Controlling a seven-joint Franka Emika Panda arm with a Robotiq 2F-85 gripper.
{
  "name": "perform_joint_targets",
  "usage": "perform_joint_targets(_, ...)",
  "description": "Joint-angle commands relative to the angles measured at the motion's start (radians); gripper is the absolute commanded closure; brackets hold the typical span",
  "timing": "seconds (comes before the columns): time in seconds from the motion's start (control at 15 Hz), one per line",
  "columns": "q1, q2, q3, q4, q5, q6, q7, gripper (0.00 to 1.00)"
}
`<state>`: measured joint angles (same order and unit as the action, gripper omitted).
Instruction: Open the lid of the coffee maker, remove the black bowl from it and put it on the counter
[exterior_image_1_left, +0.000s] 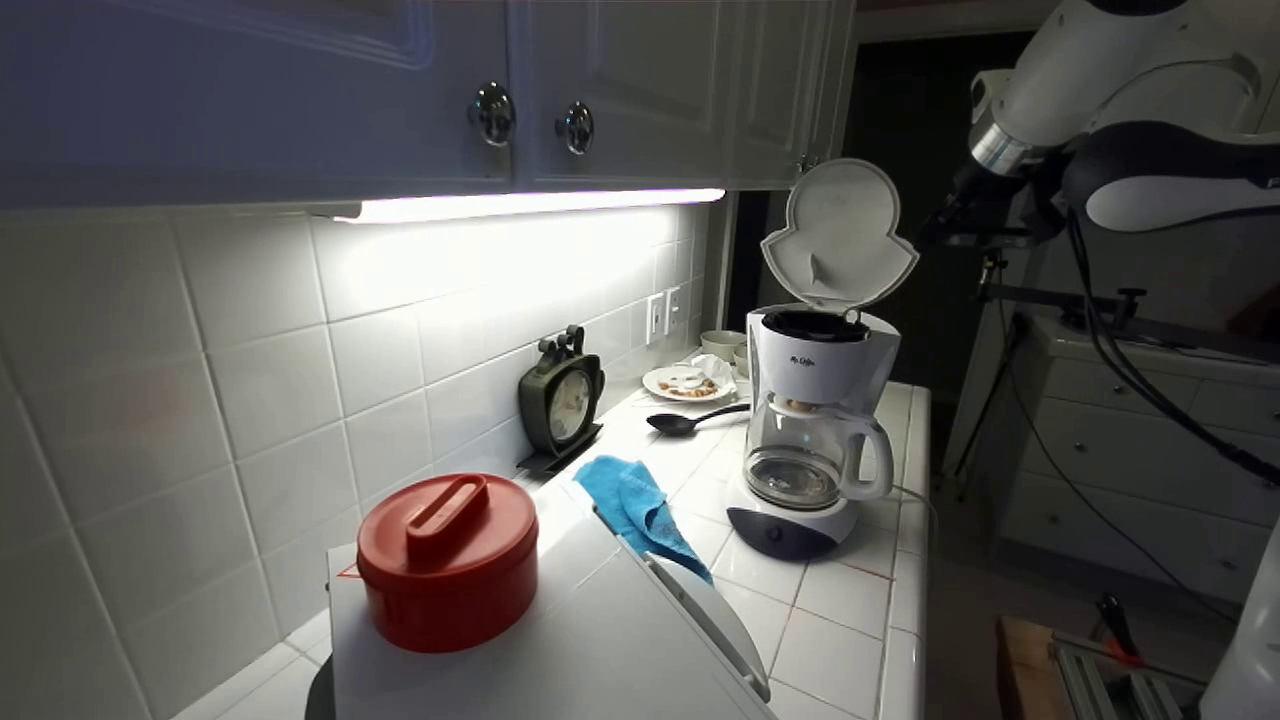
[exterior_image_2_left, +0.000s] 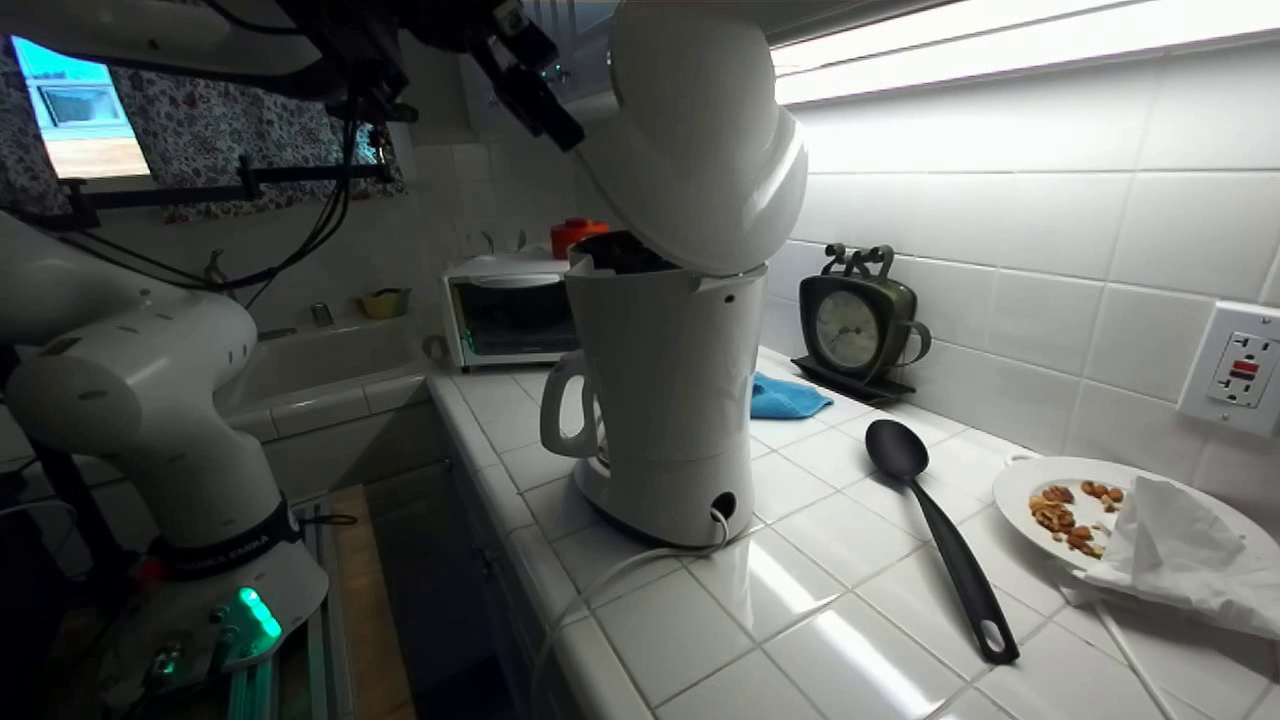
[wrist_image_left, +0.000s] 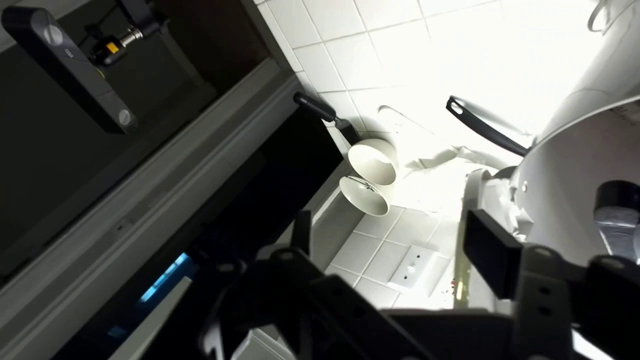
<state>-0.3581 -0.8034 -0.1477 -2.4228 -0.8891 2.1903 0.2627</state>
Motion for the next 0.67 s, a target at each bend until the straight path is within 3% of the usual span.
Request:
perform_joint_targets(0.0,-0.019,0.021,-0.018,0.03,-0.029,-0.014,0.036,0.0)
perform_joint_targets(0.27,-0.02,0.031,-0.047,0.036,-0.014,-0.003,0.028,0.0)
perform_joint_targets(0.6,0.104,0.024,-0.062,0.039,0.123,0.001,-0.075,0.0)
